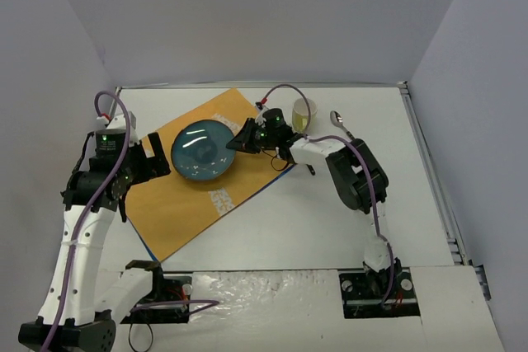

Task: Set the dinner table for one person

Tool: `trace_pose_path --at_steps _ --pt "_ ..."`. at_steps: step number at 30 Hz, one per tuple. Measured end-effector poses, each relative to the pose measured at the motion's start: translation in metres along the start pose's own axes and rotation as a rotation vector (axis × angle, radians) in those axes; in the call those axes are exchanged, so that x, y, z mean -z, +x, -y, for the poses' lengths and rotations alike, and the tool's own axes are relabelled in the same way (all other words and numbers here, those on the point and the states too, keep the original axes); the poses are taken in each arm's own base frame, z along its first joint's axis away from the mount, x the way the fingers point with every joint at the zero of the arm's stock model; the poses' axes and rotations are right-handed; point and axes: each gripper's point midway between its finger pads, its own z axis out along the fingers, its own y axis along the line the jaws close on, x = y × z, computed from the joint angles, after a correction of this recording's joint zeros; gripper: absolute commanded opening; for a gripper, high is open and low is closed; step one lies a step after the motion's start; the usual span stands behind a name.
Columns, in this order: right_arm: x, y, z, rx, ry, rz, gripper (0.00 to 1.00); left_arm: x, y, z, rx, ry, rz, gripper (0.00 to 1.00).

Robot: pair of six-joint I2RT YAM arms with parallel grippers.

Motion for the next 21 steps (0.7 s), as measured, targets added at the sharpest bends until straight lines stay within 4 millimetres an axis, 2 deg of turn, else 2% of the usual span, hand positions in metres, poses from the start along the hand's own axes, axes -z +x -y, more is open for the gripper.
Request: trace_pose_path --at_steps 10,21 --pt "-0.02 0.0 0.003 -0.042 -0.056 0.016 0.0 0.001 0.005 -0.006 0.0 -0.024 0.0 0.97" --pt "-0.034 0.014 0.017 -0.079 -0.047 -0.008 0.0 0.001 0.005 -0.006 0.0 -0.027 0.0 0.97"
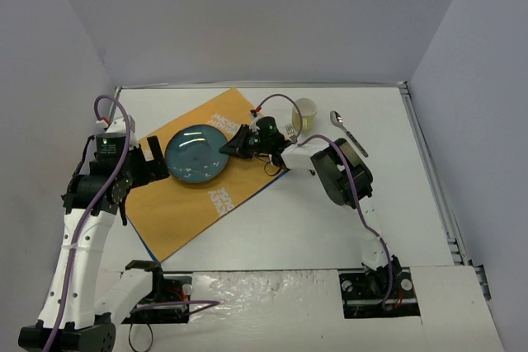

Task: Set the dinner table for one person

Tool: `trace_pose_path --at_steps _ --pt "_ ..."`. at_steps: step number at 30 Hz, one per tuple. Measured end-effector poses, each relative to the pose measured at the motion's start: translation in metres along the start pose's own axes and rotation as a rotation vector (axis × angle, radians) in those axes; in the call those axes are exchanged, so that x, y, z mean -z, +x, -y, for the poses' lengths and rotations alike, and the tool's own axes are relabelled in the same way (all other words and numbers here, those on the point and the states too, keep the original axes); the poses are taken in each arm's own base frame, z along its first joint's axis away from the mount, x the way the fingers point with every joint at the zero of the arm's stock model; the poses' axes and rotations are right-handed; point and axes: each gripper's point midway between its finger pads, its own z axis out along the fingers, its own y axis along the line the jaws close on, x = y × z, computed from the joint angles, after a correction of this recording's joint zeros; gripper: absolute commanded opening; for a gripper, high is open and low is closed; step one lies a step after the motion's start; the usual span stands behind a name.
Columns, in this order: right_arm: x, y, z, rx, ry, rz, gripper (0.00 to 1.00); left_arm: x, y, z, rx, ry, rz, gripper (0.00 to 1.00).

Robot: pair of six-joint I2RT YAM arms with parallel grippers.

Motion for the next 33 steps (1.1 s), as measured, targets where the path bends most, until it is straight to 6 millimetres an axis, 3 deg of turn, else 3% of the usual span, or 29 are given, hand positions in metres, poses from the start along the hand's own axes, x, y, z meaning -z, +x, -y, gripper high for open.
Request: trace_pose_path --at_steps 7,15,17,19,21,23,30,33 --pt "0.0 0.003 0.0 -0.001 -0.003 -0.001 0.0 -0.005 0.005 -0.001 -0.002 -0.006 -0.02 0.97" --pt "0.004 0.016 0.022 -0.028 0.043 -0.017 0.0 -0.008 0.005 -0.001 -0.003 -0.007 -0.026 0.97" --pt "0.004 0.016 0.023 -0.031 0.045 -0.017 0.13 -0.008 0.005 -0.001 -0.003 -0.008 -0.028 0.97" --pt "0.004 0.017 0.023 -0.03 0.045 -0.017 0.18 -0.009 0.005 -0.001 -0.003 -0.008 -0.029 0.97" --pt "0.004 0.016 0.022 -0.021 0.038 -0.016 0.4 -0.009 0.005 -0.001 -0.003 -0.008 -0.029 0.97" --pt "0.004 0.016 0.022 -0.014 0.034 -0.015 0.52 -0.009 0.005 -0.001 -0.003 -0.009 -0.03 0.97" --pt "0.008 0.01 0.015 0.065 0.034 -0.006 0.82 -0.011 0.007 -0.001 -0.003 -0.01 -0.035 0.97" --pt "0.016 0.004 0.015 0.119 0.093 0.005 0.88 -0.012 0.007 -0.001 -0.003 -0.01 -0.035 0.97"
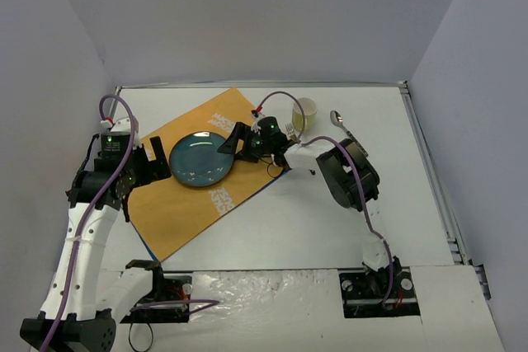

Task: Set the dinner table for one person

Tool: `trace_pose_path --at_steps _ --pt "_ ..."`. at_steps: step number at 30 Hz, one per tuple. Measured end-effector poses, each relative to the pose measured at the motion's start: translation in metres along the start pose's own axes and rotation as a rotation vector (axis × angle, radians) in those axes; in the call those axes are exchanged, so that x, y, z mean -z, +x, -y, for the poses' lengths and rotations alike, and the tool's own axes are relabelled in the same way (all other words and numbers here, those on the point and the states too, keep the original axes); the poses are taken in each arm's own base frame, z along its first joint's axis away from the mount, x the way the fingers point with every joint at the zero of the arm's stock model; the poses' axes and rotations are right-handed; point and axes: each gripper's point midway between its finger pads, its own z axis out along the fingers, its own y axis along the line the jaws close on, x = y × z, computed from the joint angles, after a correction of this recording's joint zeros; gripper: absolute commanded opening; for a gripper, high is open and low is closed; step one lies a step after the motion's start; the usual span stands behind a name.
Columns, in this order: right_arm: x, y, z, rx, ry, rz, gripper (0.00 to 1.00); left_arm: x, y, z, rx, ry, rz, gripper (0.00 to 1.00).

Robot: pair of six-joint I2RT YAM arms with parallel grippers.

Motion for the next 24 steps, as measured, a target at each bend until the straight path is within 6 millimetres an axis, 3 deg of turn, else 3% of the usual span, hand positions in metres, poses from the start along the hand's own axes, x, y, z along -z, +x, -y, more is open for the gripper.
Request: trace_pose_path --at_steps 5,9,13,18,21,24 --pt "0.026 -0.017 0.021 0.119 0.196 0.031 0.93 0.0 0.0 0.0 0.0 0.0 0.0 0.97" --pt "0.066 -0.051 0.023 0.217 0.333 0.106 0.93 -0.002 -0.001 0.0 0.0 0.001 0.002 0.97" --pt "0.13 -0.093 0.011 0.352 0.446 0.24 0.95 -0.007 0.001 0.0 0.0 0.001 0.004 0.97" --pt "0.21 -0.153 -0.011 0.483 0.518 0.429 0.98 -0.02 0.016 -0.005 -0.016 -0.012 -0.025 0.97" --pt "0.243 -0.172 0.003 0.517 0.575 0.47 0.96 -0.028 0.022 -0.008 -0.033 -0.023 -0.035 0.97" --pt "0.256 -0.172 0.029 0.531 0.638 0.444 0.91 -0.032 0.025 -0.011 -0.042 -0.035 -0.032 0.97"
